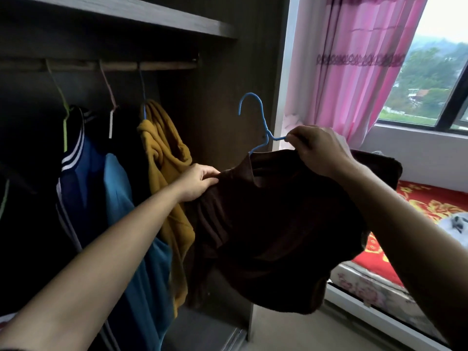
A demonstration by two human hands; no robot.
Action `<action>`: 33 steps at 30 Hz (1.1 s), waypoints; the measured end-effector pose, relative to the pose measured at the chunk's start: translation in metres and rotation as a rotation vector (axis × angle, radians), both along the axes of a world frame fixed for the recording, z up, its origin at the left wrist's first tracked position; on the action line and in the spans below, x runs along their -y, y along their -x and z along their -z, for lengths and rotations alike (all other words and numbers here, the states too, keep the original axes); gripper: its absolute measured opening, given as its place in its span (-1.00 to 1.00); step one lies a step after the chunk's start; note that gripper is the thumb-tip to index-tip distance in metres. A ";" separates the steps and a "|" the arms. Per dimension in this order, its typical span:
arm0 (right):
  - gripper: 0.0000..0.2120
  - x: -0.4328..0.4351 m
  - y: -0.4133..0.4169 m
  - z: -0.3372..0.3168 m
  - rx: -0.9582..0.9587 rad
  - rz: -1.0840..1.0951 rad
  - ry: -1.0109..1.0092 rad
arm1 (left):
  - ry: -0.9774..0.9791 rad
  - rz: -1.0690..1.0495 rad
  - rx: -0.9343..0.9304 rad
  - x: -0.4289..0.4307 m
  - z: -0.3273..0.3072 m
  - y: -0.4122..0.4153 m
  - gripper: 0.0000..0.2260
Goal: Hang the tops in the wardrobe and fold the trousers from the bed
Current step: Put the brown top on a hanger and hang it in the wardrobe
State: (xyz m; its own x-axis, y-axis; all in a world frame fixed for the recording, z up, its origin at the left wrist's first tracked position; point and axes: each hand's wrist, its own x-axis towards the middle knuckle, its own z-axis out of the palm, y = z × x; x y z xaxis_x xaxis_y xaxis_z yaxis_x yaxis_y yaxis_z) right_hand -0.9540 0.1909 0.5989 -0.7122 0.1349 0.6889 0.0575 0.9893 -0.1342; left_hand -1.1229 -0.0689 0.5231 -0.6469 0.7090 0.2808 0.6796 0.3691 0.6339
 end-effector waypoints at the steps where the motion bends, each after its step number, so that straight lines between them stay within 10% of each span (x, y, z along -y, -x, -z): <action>1: -0.78 -0.001 -0.002 -0.002 0.025 0.005 -0.039 | -0.024 -0.011 0.000 -0.004 0.001 0.002 -0.84; 6: -0.78 -0.006 -0.005 -0.006 0.352 0.012 -0.008 | -0.169 -0.094 -0.066 -0.026 0.001 0.012 -0.83; 10: -0.79 -0.015 0.008 0.000 0.043 0.026 0.229 | -0.094 -0.109 -0.144 -0.036 -0.002 0.028 -0.81; 26: -0.71 -0.002 0.132 -0.026 0.010 0.077 0.085 | 0.261 -0.526 -0.550 -0.051 -0.080 0.134 -0.69; 33: -0.79 0.023 0.215 -0.039 0.007 -0.015 0.336 | 0.467 -0.906 -0.792 -0.011 -0.139 0.171 -0.29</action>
